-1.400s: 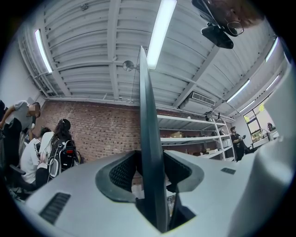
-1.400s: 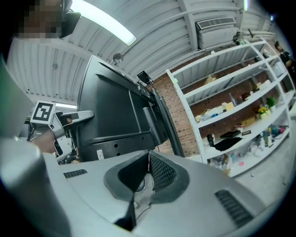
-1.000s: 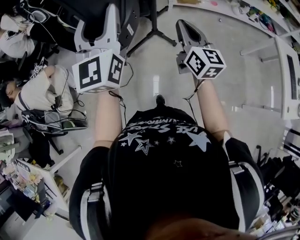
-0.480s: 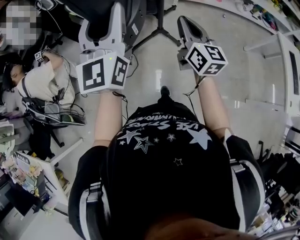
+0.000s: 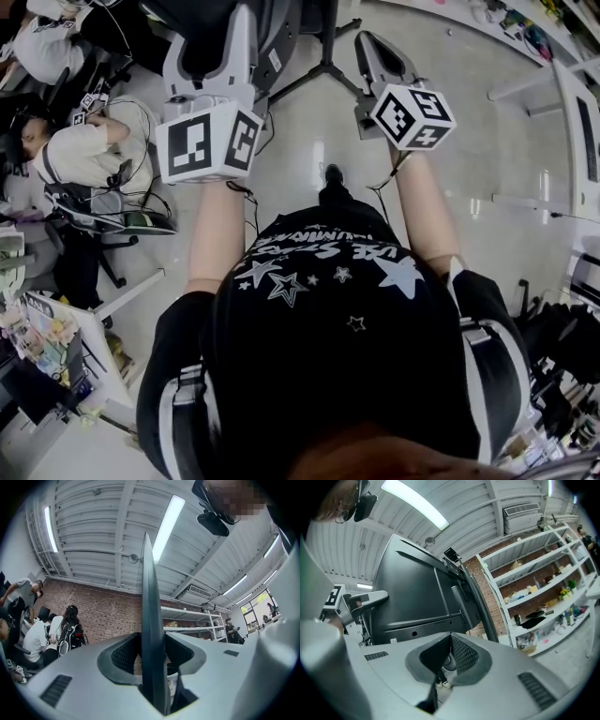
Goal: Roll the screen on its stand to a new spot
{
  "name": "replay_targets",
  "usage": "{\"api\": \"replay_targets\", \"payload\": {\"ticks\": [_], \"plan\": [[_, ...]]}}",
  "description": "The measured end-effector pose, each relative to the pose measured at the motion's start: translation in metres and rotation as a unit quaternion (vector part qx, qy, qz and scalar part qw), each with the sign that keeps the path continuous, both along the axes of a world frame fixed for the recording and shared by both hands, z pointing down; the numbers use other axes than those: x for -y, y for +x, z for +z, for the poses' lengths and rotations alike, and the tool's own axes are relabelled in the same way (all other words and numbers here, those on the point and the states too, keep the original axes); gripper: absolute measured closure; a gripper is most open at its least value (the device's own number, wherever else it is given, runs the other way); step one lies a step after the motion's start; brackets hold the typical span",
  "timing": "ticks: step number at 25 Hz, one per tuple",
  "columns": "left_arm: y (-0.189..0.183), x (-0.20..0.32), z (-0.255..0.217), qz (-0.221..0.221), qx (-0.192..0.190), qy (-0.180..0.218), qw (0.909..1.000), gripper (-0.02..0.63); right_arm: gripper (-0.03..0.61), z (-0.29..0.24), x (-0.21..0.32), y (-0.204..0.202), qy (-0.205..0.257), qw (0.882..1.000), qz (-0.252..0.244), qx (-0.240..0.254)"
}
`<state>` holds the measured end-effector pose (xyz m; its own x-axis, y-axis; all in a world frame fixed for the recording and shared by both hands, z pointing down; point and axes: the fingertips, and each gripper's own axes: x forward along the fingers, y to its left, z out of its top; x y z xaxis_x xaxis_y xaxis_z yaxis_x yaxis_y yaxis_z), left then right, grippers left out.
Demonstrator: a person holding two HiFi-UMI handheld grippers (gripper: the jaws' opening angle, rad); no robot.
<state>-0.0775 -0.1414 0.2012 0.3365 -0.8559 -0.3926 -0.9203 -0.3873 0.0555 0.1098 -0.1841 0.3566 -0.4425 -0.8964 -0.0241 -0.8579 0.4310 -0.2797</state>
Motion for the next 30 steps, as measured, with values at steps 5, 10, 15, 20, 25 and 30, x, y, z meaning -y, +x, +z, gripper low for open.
{"api": "replay_targets", "payload": {"ticks": [5,10,15,20,25,30], "plan": [[-0.015,-0.027,0.0,0.004,-0.005,0.002,1.0,0.416,0.571,0.001,-0.031,-0.017,-0.002,1.0,-0.003,0.0],[-0.029,-0.056,0.001,0.001,-0.004,0.002,1.0,0.417,0.571,0.001,-0.062,-0.027,0.001,1.0,0.001,0.001],[-0.039,-0.083,0.001,0.004,-0.006,0.007,1.0,0.417,0.571,0.004,-0.09,-0.033,0.0,1.0,0.004,-0.002],[-0.045,-0.11,0.001,0.006,-0.009,0.009,0.9999,0.417,0.571,0.009,-0.113,-0.039,-0.008,1.0,0.004,-0.006],[-0.047,-0.133,0.001,0.019,-0.016,0.001,0.9997,0.42,0.571,0.008,-0.129,-0.049,-0.007,1.0,0.001,-0.012],[-0.049,-0.156,0.003,0.026,-0.018,0.006,0.9995,0.42,0.571,0.012,-0.145,-0.056,-0.014,1.0,-0.001,-0.024]]}}
